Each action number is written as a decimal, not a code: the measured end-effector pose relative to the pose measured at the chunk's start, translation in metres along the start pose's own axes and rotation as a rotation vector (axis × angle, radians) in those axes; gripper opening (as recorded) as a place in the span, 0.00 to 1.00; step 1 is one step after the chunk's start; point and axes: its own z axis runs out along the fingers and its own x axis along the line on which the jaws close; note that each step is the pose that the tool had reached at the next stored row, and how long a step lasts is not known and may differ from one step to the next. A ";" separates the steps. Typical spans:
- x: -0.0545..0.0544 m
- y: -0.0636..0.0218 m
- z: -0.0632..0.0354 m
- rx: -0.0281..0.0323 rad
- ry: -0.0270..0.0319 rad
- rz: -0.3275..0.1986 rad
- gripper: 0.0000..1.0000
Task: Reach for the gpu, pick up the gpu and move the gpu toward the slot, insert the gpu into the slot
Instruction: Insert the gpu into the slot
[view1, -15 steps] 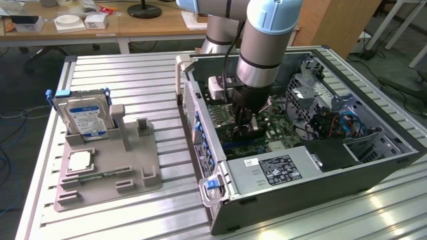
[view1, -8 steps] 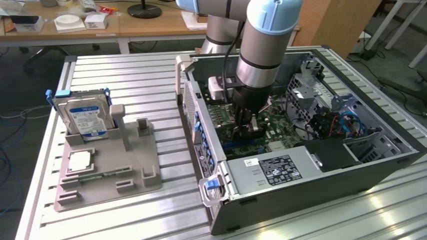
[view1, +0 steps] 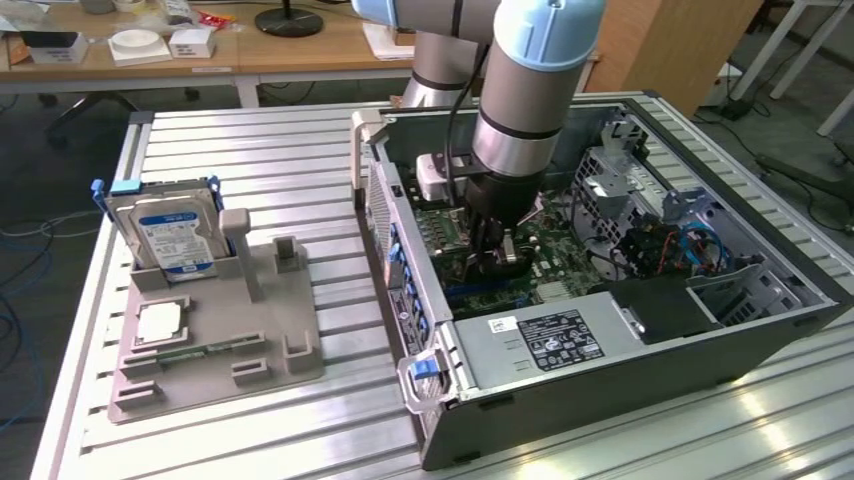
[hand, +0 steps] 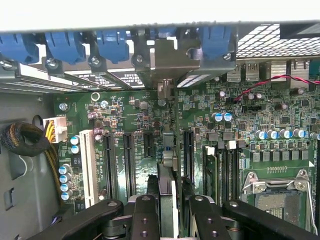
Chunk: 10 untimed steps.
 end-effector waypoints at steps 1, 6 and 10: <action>0.000 0.0002 0.0005 0.0001 0.0001 0.000 0.28; 0.000 0.0006 0.0014 -0.0001 0.0000 0.000 0.28; 0.000 0.0006 0.0014 -0.0001 -0.0001 0.000 0.28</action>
